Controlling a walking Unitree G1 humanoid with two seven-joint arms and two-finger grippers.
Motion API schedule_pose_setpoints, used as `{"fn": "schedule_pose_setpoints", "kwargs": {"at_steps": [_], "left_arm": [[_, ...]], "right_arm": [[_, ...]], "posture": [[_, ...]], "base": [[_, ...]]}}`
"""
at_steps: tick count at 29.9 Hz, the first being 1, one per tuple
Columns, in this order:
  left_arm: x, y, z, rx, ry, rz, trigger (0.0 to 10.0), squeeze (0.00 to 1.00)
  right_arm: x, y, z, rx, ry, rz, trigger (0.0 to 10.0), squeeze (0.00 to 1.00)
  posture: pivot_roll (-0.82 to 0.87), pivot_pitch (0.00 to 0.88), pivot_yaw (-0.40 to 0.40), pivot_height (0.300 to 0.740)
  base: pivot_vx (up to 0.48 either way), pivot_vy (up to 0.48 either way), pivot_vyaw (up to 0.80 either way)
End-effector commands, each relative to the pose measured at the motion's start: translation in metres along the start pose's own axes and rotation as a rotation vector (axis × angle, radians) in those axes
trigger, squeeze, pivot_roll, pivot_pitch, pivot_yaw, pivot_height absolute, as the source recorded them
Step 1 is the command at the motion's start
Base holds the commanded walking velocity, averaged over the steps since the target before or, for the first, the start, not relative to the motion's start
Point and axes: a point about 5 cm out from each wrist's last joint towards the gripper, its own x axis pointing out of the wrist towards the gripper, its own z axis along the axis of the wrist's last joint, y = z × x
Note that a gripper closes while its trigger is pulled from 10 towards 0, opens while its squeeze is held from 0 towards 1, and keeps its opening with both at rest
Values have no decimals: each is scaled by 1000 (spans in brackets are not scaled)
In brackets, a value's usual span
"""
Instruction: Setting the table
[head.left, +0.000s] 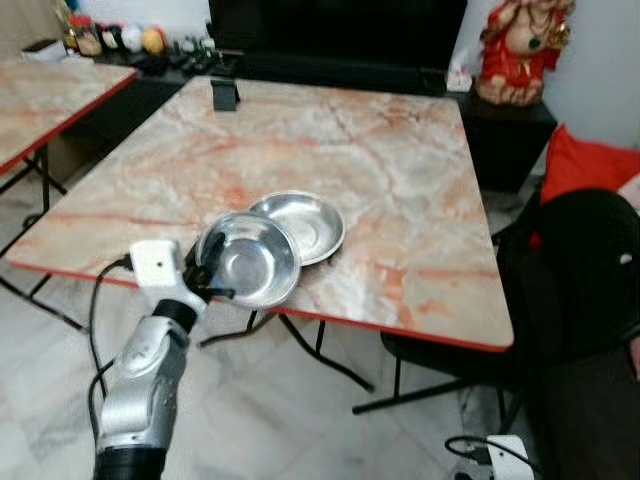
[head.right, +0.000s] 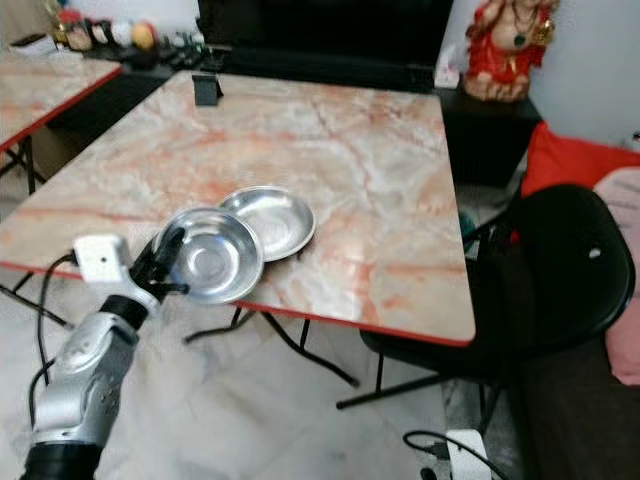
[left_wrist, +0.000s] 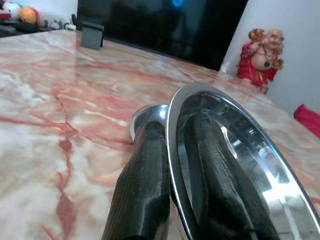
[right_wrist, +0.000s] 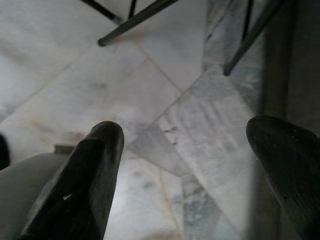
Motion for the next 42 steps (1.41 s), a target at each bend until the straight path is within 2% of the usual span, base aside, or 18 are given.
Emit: {"fn": "schedule_pose_setpoints", "kwargs": {"at_steps": [1,7,23,27,37,42], "left_arm": [[0,4,6,-11,-23,8,10000,0],[2,1,6,-21,-18,-7,10000,0],[3,1,8,-16,-21,-21,10000,0],[4,-1,9,-10,-24,-31,10000,0],[2,-4,8,-5,-21,-38,10000,0],[2,-3,7,-6,-19,-27,10000,0]], "right_arm": [[0,1,1,-5,-1,3,10000,0],[0,1,0,-2,3,4,10000,0],[0,2,-1,-8,6,11,10000,0],[0,2,-1,-7,3,10,10000,0],[0,2,0,-2,-1,10,10000,0],[0,2,-1,1,1,9,10000,0]], "posture": [[65,0,-71,740],[63,0,-72,740],[61,0,-67,740],[61,0,-66,740],[60,0,-66,740],[58,0,-66,740]], "base": [[0,0,0],[0,0,0],[0,0,-726],[0,0,0],[0,-408,0],[0,-52,0]]}}
